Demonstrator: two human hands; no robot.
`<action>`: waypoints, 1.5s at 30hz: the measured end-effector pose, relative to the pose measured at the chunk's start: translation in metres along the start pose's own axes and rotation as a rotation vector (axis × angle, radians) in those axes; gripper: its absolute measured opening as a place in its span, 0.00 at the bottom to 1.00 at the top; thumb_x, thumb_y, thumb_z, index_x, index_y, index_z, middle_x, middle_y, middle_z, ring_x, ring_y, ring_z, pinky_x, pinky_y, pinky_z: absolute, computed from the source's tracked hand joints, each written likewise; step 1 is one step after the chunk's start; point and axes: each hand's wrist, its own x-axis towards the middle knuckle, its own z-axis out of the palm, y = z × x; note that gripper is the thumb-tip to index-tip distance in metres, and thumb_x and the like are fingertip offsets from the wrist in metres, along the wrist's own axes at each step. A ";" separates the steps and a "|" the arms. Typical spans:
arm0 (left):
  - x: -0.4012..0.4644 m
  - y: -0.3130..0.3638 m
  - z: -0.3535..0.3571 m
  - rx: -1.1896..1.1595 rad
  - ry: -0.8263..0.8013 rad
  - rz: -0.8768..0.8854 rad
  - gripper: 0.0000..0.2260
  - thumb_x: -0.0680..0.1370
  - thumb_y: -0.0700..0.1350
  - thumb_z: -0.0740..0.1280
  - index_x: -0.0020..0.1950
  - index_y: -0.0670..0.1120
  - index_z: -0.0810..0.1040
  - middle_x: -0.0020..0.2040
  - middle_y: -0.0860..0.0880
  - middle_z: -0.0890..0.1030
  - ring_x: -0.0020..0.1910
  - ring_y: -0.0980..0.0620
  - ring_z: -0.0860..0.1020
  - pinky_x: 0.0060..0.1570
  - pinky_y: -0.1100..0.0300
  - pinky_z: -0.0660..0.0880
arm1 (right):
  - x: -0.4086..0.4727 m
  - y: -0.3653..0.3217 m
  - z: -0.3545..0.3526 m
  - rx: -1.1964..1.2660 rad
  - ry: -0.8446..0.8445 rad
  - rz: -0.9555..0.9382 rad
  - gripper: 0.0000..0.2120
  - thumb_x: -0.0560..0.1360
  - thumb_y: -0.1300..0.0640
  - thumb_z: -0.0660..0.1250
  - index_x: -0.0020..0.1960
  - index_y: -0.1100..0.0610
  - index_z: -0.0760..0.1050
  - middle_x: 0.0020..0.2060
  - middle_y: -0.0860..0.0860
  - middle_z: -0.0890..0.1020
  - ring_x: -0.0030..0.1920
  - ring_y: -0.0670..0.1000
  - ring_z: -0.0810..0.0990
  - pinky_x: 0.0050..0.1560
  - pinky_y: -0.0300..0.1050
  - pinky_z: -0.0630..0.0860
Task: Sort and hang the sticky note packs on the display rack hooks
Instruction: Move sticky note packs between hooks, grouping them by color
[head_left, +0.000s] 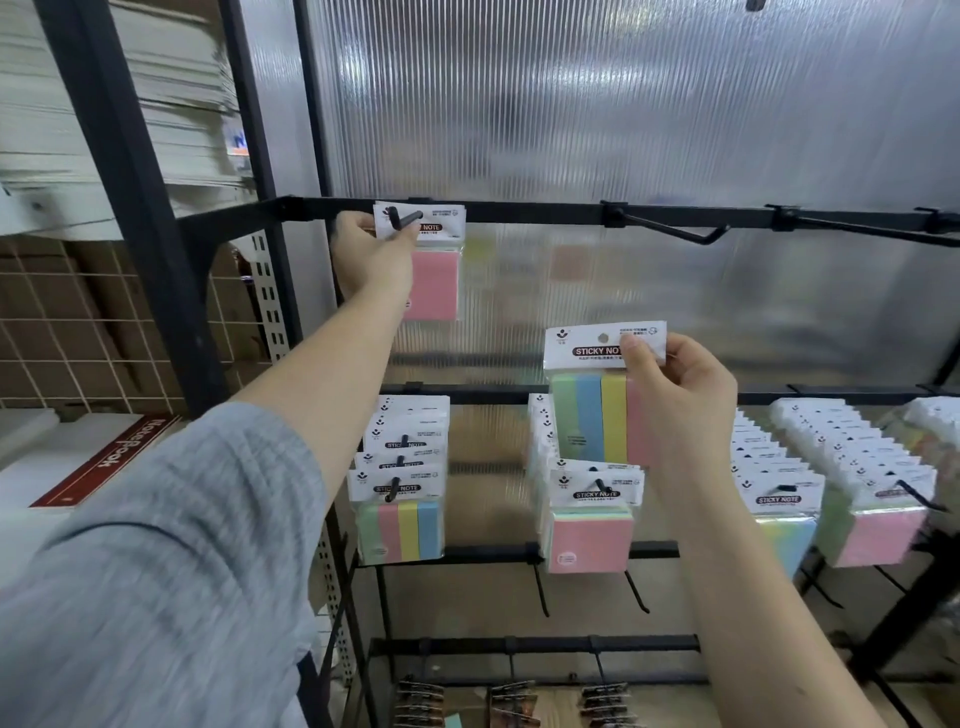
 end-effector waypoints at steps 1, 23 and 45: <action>0.001 0.000 -0.001 0.017 0.005 0.007 0.16 0.71 0.50 0.74 0.50 0.49 0.69 0.53 0.50 0.78 0.45 0.53 0.79 0.28 0.64 0.70 | -0.001 -0.001 0.000 0.002 0.003 -0.004 0.06 0.75 0.53 0.69 0.40 0.51 0.81 0.37 0.50 0.85 0.38 0.50 0.81 0.47 0.62 0.80; -0.114 -0.077 -0.033 0.669 -0.460 0.106 0.09 0.81 0.46 0.55 0.53 0.49 0.75 0.51 0.48 0.78 0.44 0.49 0.74 0.44 0.54 0.73 | 0.021 -0.060 -0.034 0.154 0.174 -0.266 0.10 0.76 0.56 0.67 0.36 0.55 0.75 0.33 0.50 0.75 0.35 0.48 0.71 0.38 0.42 0.71; -0.140 -0.068 -0.024 0.731 -0.551 0.105 0.11 0.81 0.44 0.58 0.60 0.48 0.77 0.59 0.50 0.78 0.59 0.51 0.74 0.53 0.61 0.67 | 0.048 -0.076 -0.043 0.140 0.005 -0.102 0.10 0.72 0.61 0.69 0.33 0.57 0.74 0.22 0.42 0.71 0.26 0.45 0.67 0.29 0.33 0.66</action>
